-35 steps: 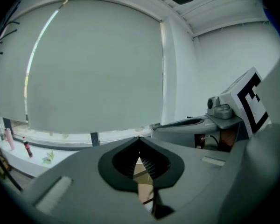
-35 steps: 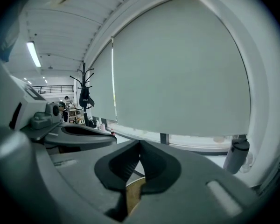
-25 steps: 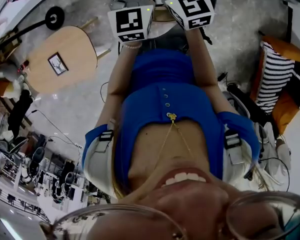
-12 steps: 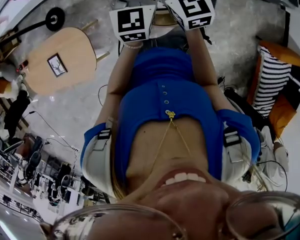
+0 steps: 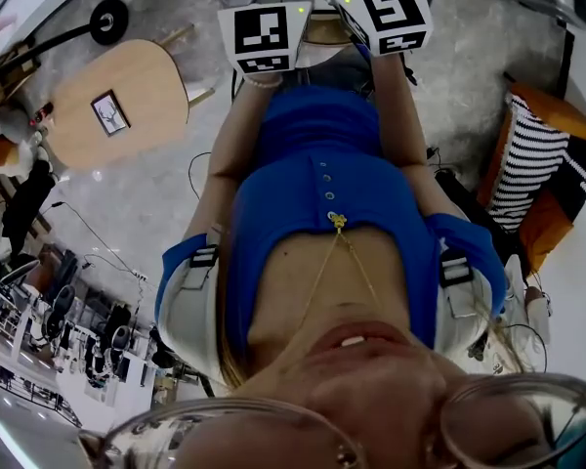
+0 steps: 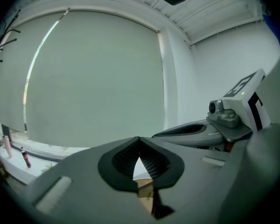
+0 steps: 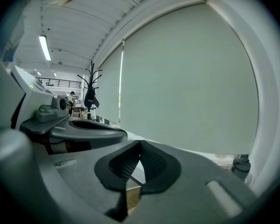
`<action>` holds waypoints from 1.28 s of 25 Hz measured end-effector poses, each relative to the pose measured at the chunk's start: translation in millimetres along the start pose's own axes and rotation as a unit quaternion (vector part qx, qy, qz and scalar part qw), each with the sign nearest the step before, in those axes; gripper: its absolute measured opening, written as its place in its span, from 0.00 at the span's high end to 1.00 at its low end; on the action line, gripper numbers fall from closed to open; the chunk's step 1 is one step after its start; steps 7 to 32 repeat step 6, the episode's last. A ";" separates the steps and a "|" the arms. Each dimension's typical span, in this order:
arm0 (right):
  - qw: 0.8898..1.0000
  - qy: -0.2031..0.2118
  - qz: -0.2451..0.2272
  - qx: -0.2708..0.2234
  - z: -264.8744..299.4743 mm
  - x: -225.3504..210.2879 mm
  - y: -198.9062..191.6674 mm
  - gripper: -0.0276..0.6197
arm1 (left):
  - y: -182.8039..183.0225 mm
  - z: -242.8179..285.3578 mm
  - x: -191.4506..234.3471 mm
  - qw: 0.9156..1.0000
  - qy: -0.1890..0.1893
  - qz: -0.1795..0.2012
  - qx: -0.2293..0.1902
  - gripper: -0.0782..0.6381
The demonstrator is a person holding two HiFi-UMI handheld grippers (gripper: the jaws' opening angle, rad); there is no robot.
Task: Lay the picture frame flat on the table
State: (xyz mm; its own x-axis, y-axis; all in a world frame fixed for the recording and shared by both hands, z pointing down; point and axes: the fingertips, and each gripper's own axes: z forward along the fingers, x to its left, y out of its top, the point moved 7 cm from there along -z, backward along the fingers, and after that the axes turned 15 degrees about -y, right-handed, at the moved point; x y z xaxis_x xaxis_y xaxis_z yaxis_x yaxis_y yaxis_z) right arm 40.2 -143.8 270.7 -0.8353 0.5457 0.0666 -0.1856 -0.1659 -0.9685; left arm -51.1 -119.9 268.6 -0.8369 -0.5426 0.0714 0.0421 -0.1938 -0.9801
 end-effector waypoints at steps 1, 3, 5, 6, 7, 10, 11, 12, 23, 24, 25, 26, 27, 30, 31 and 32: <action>1.000 0.002 0.001 0.003 1.7 -0.4 -1.3 0.96 | -1.2 1.3 0.7 1.000 0.000 -0.002 0.001 0.90; 1.000 0.005 0.002 0.006 5.4 -0.8 -3.1 0.96 | -2.9 4.4 3.2 1.000 0.001 -0.004 0.003 0.90; 1.000 0.008 0.002 0.007 9.5 -0.6 -3.4 0.96 | -3.1 7.6 6.3 1.000 0.000 -0.003 0.004 0.90; 1.000 0.009 0.001 0.008 11.6 -0.5 -3.4 0.96 | -3.1 9.0 7.9 1.000 -0.001 -0.003 0.004 0.90; 1.000 0.009 0.001 0.008 11.6 -0.5 -3.4 0.96 | -3.1 9.0 7.9 1.000 -0.001 -0.003 0.004 0.90; 1.000 0.009 0.001 0.008 11.6 -0.5 -3.4 0.96 | -3.1 9.0 7.9 1.000 -0.001 -0.003 0.004 0.90; 1.000 0.009 0.001 0.008 11.6 -0.5 -3.4 0.96 | -3.1 9.0 7.9 1.000 -0.001 -0.003 0.004 0.90; 1.000 0.009 0.001 0.008 11.6 -0.5 -3.4 0.96 | -3.1 9.0 7.9 1.000 -0.001 -0.003 0.004 0.90; 1.000 0.009 0.001 0.008 11.6 -0.5 -3.4 0.96 | -3.1 9.0 7.9 1.000 -0.001 -0.003 0.004 0.90; 1.000 0.009 0.001 0.008 11.6 -0.5 -3.4 0.96 | -3.1 9.0 7.9 1.000 -0.001 -0.003 0.004 0.90; 1.000 0.009 0.001 0.008 11.6 -0.5 -3.4 0.96 | -3.1 9.0 7.9 1.000 -0.001 -0.003 0.004 0.90; 1.000 0.009 0.001 0.008 11.6 -0.5 -3.4 0.96 | -3.1 9.0 7.9 1.000 -0.001 -0.003 0.004 0.90; 1.000 0.009 0.001 0.008 11.6 -0.5 -3.4 0.96 | -3.1 9.0 7.9 1.000 -0.001 -0.003 0.004 0.90; 1.000 0.009 0.001 0.008 11.6 -0.5 -3.4 0.96 | -3.1 9.0 7.9 1.000 -0.001 -0.003 0.004 0.90; 1.000 0.009 0.001 0.008 11.6 -0.5 -3.4 0.96 | -3.1 9.0 7.9 1.000 -0.001 -0.003 0.004 0.90; 1.000 0.009 0.001 0.008 11.6 -0.5 -3.4 0.96 | -3.1 9.0 7.9 1.000 -0.001 -0.003 0.004 0.90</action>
